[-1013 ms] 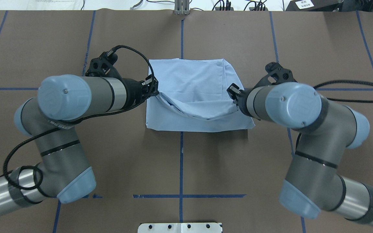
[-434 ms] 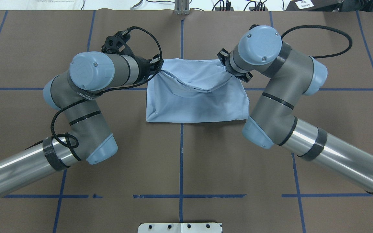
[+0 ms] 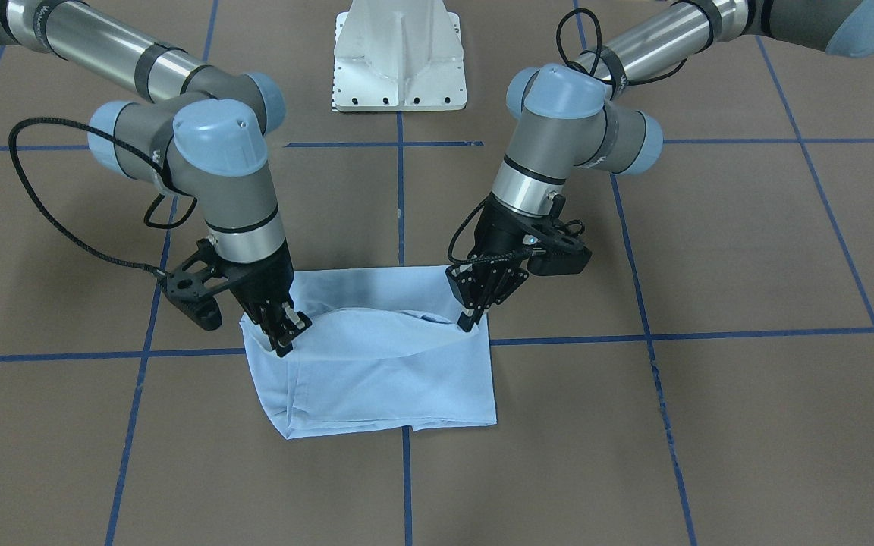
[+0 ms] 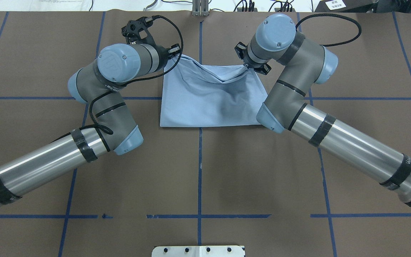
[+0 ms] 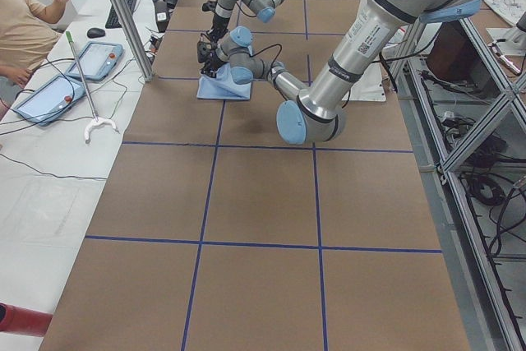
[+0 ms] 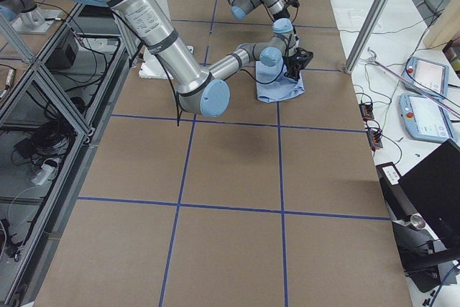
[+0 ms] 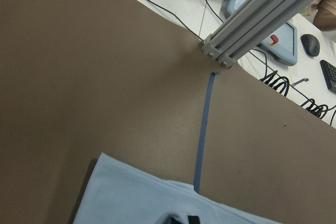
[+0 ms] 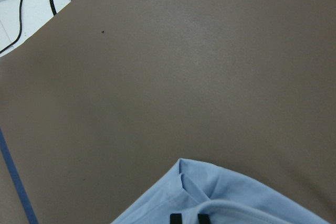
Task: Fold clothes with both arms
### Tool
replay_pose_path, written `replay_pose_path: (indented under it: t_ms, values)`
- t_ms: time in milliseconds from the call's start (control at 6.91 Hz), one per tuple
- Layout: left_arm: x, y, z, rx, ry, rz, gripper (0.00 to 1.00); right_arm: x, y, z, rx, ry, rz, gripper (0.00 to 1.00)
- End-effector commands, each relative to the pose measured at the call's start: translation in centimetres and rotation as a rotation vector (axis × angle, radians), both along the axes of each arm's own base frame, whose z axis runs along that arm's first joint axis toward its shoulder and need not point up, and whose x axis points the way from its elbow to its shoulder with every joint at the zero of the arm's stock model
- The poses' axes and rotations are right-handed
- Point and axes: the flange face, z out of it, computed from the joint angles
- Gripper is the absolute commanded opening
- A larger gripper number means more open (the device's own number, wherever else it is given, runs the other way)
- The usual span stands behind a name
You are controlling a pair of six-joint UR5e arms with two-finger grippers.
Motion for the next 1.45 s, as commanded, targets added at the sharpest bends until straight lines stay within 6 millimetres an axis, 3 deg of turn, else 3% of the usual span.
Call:
replay_pose_path:
  t_ms: [0,145,289,434,579,868,1013,1158,1302]
  values:
    - [-0.5,-2.5,0.9,0.070,-0.054,-0.015,1.00,4.5,-4.4,0.8,0.087,0.032,-0.084,1.00]
    - [-0.6,-2.4,1.1,0.071,-0.051,-0.012,1.00,6.0,-5.2,0.5,0.091,0.014,-0.122,1.00]
    - [-1.1,-2.4,0.7,0.079,-0.042,-0.007,1.00,6.0,-5.2,0.4,0.094,0.013,-0.128,1.00]
    - [-2.0,-1.7,2.8,0.058,-0.041,0.050,1.00,6.3,-5.1,1.1,0.110,0.026,-0.155,1.00]
    - [-5.7,-1.1,4.5,0.111,-0.078,0.158,1.00,9.7,-5.7,4.8,0.124,0.073,-0.193,1.00]
    - [-18.8,-0.8,10.8,0.209,-0.169,0.335,1.00,23.6,-7.4,13.9,0.204,0.140,-0.355,1.00]
    - [-25.6,-0.2,14.2,0.237,-0.232,0.408,1.00,29.6,-7.0,18.1,0.246,0.160,-0.433,1.00]
    - [-32.3,-0.9,14.9,0.244,-0.296,0.461,1.00,35.9,-5.7,22.1,0.263,0.150,-0.467,1.00]
    - [-37.7,-0.3,17.0,0.246,-0.414,0.503,1.00,42.6,-4.2,24.5,0.296,0.127,-0.479,1.00]
